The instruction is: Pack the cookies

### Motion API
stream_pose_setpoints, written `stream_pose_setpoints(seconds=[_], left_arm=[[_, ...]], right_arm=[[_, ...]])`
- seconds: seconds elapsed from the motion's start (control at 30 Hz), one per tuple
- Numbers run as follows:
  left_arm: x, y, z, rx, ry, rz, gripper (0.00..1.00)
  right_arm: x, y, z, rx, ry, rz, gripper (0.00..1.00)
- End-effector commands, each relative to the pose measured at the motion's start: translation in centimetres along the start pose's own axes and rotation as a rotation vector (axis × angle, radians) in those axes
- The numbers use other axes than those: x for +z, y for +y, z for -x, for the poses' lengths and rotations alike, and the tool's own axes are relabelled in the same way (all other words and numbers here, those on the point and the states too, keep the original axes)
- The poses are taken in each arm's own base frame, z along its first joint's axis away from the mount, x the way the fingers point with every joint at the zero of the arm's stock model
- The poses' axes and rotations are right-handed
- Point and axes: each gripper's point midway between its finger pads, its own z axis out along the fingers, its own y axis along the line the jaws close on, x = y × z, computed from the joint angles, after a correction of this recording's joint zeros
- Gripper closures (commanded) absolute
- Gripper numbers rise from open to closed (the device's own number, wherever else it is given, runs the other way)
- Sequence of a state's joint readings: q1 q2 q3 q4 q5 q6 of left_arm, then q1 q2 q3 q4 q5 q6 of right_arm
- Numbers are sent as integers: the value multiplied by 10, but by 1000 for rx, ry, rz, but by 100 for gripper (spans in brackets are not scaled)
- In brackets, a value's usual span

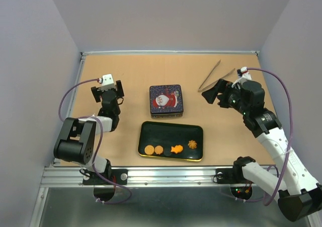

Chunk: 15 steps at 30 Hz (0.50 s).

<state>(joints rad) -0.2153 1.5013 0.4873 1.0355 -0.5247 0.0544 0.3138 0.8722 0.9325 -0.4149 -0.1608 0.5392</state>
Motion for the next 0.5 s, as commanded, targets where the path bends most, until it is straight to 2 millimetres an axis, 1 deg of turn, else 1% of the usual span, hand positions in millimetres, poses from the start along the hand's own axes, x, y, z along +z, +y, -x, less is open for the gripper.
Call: stream_pose_setpoints(seconds=[0.0, 0.03, 0.07, 0.1, 0.13, 0.2, 0.27, 0.3, 0.33, 0.37, 0.4, 0.43, 0.47], left_arm=[[14, 17, 26, -53, -95, -14, 1], [13, 17, 28, -60, -104, -31, 1], [12, 13, 29, -59, -107, -66, 1], [7, 14, 25, -48, -109, -78, 1], [4, 14, 31, -62, -139, -84, 1], [-2, 17, 36, -82, -176, -93, 1], [-11, 24, 38, -103, -215, -106, 1], [-17, 21, 37, -108, -234, -145, 1], [-26, 23, 37, -119, -280, -145, 2], [-24, 28, 31, -120, -257, -111, 1], [-24, 27, 34, -125, -261, -116, 1], [-24, 27, 32, -119, -255, -116, 1], [-25, 28, 35, -123, -269, -114, 1]], right_arm=[[6, -6, -3, -2, -3, -15, 0], [8, -7, -5, -2, 7, -14, 0], [10, -8, -7, 1, 12, -19, 0], [12, -10, -9, 3, 18, -25, 0], [13, -11, -10, 5, 18, -27, 0], [16, -13, -11, 2, 11, -24, 0], [20, -17, -18, -1, 21, -25, 0], [23, -17, -17, -15, 13, -13, 0], [26, -16, -22, -30, 27, 7, 0], [29, -14, -18, -73, 7, 30, 0], [31, -13, -18, -88, 4, 41, 0], [34, -14, -17, -103, 0, 43, 0], [36, -15, -13, -123, -19, 38, 0]])
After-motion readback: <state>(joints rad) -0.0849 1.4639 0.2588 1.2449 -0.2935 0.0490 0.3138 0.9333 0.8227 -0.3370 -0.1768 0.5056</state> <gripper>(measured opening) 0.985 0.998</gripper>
